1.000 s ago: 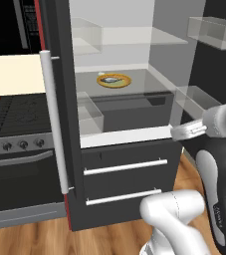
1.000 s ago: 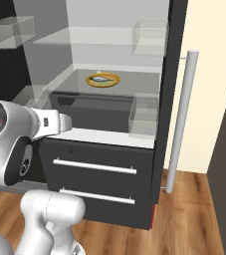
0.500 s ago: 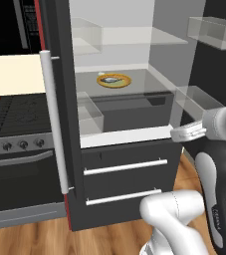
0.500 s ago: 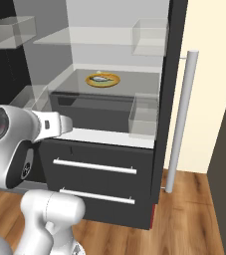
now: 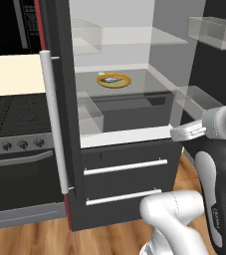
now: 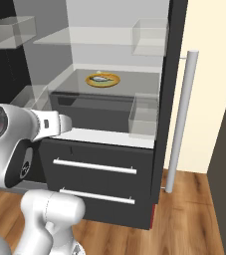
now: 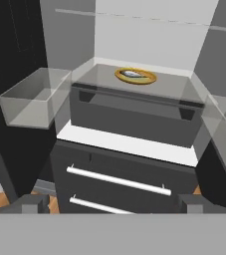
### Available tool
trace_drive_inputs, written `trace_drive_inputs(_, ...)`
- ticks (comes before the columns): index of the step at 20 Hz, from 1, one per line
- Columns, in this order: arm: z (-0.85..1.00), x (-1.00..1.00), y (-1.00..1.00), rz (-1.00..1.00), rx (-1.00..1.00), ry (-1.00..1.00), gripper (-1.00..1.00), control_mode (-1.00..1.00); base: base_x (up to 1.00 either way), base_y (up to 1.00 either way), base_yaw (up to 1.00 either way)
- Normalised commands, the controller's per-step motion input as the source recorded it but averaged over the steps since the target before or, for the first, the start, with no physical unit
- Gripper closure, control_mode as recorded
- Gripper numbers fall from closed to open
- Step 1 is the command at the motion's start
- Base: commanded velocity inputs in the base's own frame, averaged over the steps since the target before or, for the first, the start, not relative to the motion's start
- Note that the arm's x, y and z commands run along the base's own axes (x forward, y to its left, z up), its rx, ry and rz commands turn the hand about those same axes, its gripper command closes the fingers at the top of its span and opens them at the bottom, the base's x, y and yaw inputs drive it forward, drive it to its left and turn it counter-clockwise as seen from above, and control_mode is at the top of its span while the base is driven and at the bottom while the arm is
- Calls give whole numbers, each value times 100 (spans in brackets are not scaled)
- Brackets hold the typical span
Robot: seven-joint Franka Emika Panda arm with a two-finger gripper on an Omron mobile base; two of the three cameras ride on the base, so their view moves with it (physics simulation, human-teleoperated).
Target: Retrieve the fish from the fridge and place it on the saucepan with marinade on the stove.
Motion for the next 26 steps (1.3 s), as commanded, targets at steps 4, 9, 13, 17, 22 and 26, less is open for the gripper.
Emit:
trace_drive_inputs(4, 0, 0, 0, 0, 0, 0, -100, 100, 28, 0, 0)
trace_drive_inputs(9, 0, 0, 0, 0, 0, 0, -100, 100, 58, 0, 0)
trace_drive_inputs(13, 0, 0, 0, 0, 0, 0, -100, 100, 56, 0, 0)
trace_drive_inputs(17, 0, 0, 0, 0, 0, 0, -100, 100, 46, 0, 0)
trace_drive_inputs(22, 0, 0, 0, 0, 0, 0, -100, 100, 50, 0, 0)
trace_drive_inputs(26, 0, 0, 0, 0, 0, 0, -100, 100, 54, 0, 0)
